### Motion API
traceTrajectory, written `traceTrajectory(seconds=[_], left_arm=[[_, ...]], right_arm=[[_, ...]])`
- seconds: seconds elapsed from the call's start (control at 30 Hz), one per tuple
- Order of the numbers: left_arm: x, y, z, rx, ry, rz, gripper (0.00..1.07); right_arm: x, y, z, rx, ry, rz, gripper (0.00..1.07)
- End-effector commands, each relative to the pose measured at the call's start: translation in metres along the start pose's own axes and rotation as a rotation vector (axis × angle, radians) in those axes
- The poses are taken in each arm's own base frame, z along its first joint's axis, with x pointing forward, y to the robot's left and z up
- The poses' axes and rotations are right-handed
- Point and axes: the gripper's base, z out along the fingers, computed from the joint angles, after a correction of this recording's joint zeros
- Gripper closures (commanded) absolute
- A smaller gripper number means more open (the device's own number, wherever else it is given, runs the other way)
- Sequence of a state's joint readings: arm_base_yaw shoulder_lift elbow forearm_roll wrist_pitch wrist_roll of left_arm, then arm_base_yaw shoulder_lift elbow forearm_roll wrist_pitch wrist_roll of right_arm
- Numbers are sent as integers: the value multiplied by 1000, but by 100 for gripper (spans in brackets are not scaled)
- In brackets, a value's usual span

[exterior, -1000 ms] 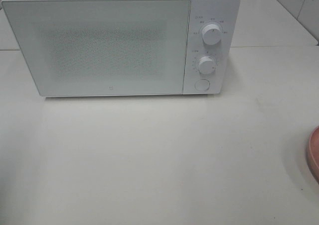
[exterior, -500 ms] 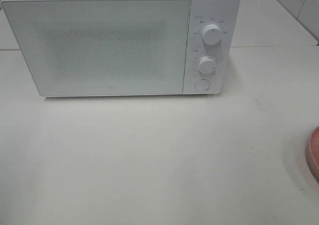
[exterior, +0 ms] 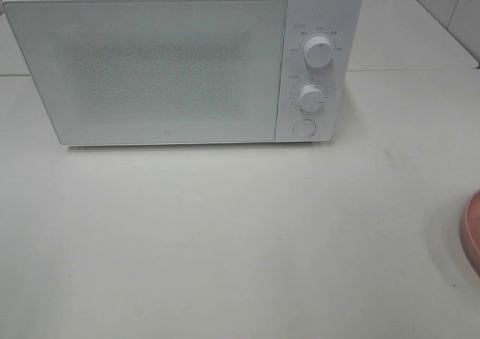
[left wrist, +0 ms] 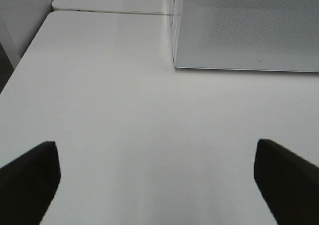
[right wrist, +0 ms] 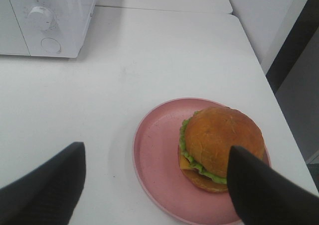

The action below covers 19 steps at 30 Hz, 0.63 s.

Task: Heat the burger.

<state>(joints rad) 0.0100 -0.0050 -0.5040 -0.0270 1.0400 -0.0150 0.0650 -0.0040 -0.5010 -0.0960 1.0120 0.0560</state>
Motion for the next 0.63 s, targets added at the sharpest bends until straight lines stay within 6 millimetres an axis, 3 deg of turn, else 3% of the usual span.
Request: traceTrajectory(seconds=[0.03,0.63], left_arm=[[2,0,-4,2,-32,2,8],[2,0,-3,0,-31,3,8]], right_arm=[[2,-1,-2,9,-33,0,31],[2,-1,-2,9,-33,0,31]])
